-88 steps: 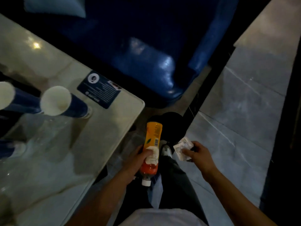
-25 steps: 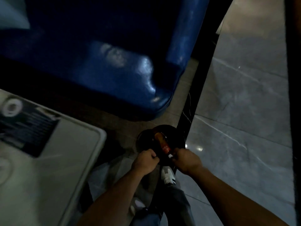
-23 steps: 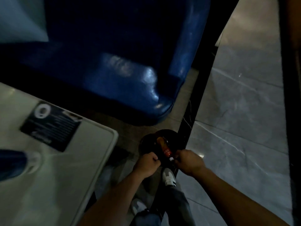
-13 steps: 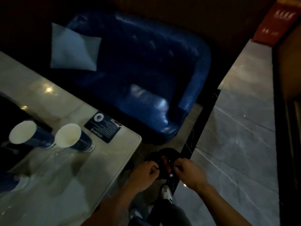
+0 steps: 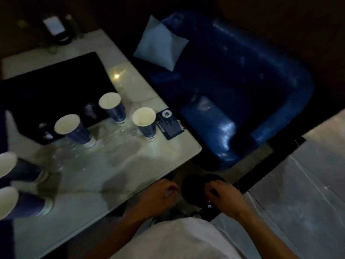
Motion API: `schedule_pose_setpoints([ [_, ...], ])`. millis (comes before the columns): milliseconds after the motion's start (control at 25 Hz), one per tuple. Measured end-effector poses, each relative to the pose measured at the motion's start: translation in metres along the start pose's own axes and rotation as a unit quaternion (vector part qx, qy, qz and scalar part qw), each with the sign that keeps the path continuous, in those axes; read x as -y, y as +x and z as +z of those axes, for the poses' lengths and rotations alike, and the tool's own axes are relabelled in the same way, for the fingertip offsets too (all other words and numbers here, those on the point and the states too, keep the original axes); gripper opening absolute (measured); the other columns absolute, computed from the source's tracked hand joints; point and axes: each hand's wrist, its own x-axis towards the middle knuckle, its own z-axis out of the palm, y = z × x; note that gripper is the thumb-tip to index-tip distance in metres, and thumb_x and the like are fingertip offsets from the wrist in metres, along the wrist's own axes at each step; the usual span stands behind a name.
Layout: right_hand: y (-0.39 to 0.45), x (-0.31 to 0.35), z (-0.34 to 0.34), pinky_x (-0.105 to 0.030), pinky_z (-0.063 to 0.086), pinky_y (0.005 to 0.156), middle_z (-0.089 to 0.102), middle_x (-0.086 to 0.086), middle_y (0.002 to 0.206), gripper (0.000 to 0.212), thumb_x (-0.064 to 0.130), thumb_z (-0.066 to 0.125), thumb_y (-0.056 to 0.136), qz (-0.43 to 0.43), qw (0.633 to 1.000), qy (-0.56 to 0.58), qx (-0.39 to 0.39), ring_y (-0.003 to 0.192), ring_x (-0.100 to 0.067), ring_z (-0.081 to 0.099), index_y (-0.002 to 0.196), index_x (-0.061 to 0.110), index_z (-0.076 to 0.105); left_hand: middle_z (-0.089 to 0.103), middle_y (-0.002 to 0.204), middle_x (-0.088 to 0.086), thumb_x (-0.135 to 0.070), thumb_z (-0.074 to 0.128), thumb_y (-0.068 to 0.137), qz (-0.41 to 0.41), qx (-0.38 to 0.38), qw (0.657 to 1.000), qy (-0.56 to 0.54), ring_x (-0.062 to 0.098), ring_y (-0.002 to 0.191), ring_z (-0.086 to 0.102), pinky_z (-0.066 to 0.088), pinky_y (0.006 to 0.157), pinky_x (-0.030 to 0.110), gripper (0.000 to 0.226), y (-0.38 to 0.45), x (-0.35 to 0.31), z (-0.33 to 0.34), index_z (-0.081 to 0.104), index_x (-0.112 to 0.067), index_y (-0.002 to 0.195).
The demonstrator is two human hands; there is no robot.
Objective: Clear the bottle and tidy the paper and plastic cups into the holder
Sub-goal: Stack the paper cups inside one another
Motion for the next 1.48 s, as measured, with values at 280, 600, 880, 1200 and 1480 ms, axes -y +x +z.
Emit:
schedule_pose_setpoints([
  [280, 0.056, 0.055, -0.002, -0.030, 0.048, 0.089, 0.063, 0.001, 0.119, 0.028, 0.037, 0.050, 0.097, -0.147, 0.981, -0.064, 0.106, 0.105, -0.013, 0.059, 0.118, 0.023, 0.062, 0.064, 0.125, 0.001, -0.030, 0.060, 0.094, -0.137, -0.039, 0.990, 0.020, 0.012, 0.112, 0.059, 0.041, 0.091, 0.015, 0.031, -0.070, 0.037, -0.031, 0.065, -0.018, 0.123],
  [600, 0.101, 0.149, 0.021, -0.024, 0.046, 0.090, 0.063, 0.008, 0.127, 0.028, 0.041, 0.055, 0.093, -0.249, 0.948, -0.121, 0.158, 0.115, -0.011, 0.058, 0.120, 0.033, 0.061, 0.060, 0.123, 0.002, -0.038, 0.056, 0.093, -0.255, -0.046, 0.964, 0.056, 0.022, 0.111, 0.059, 0.047, 0.093, 0.032, 0.034, -0.149, 0.068, -0.067, 0.060, -0.027, 0.125],
  [880, 0.116, 0.226, 0.056, -0.023, 0.046, 0.088, 0.064, 0.010, 0.118, 0.027, 0.039, 0.059, 0.092, -0.273, 0.945, -0.103, 0.146, 0.107, -0.010, 0.060, 0.117, 0.033, 0.063, 0.055, 0.132, -0.005, -0.045, 0.051, 0.091, -0.279, -0.060, 0.947, 0.146, 0.020, 0.119, 0.054, 0.044, 0.098, 0.035, 0.040, -0.209, 0.123, -0.125, 0.054, -0.034, 0.129],
  [1200, 0.140, 0.304, 0.065, -0.021, 0.041, 0.089, 0.060, 0.011, 0.125, 0.028, 0.041, 0.053, 0.094, -0.294, 0.950, -0.094, 0.058, 0.114, -0.010, 0.054, 0.121, 0.035, 0.058, 0.064, 0.119, -0.005, -0.047, 0.051, 0.087, -0.142, -0.262, 0.919, 0.258, 0.019, 0.105, 0.062, 0.053, 0.086, 0.035, 0.038, -0.241, 0.162, -0.205, 0.065, -0.026, 0.116],
  [1480, 0.198, 0.412, 0.076, -0.029, 0.043, 0.095, 0.046, 0.007, 0.143, 0.056, 0.044, 0.061, 0.088, -0.409, 0.906, -0.098, 0.044, 0.128, -0.015, 0.046, 0.140, 0.034, 0.042, 0.046, 0.143, 0.001, -0.066, 0.053, 0.079, -0.266, -0.311, 0.880, 0.241, 0.027, 0.132, 0.041, 0.040, 0.103, 0.045, 0.067, -0.239, 0.187, -0.238, 0.042, -0.032, 0.136],
])
